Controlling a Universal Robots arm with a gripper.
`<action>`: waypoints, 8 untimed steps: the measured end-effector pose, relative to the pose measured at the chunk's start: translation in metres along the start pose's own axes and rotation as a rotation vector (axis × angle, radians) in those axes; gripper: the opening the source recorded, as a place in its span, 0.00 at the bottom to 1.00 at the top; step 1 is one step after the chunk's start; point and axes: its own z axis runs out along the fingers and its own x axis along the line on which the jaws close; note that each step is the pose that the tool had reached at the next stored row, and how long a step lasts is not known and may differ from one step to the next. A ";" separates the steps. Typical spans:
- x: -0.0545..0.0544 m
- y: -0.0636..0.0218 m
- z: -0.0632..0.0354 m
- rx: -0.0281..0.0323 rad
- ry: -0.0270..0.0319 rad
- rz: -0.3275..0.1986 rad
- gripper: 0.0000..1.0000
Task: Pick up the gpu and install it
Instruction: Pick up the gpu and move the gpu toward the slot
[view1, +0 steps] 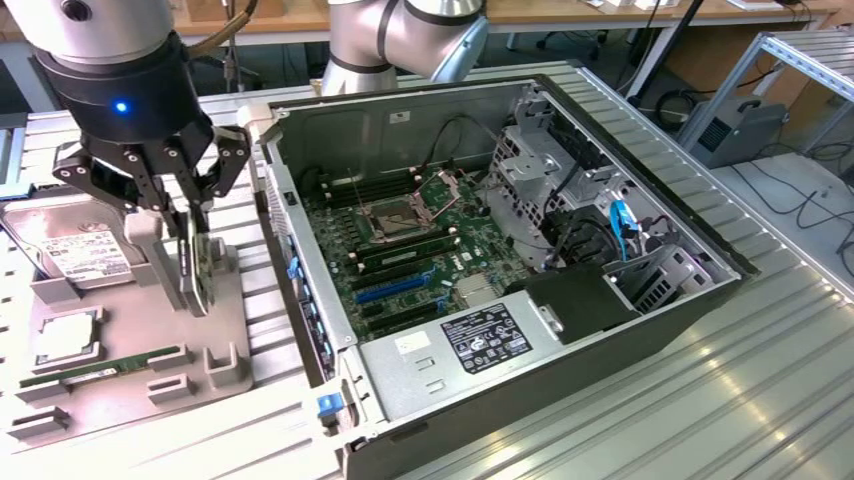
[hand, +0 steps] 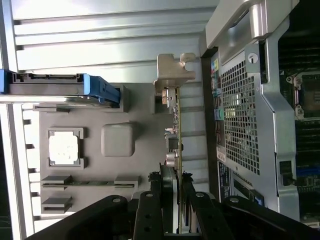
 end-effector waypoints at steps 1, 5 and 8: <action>0.000 0.0003 -0.0024 0.0003 -0.0001 0.000 0.27; 0.000 0.0012 -0.0106 0.0016 -0.0002 0.000 0.27; 0.000 0.0017 -0.0149 0.0022 -0.0001 0.000 0.27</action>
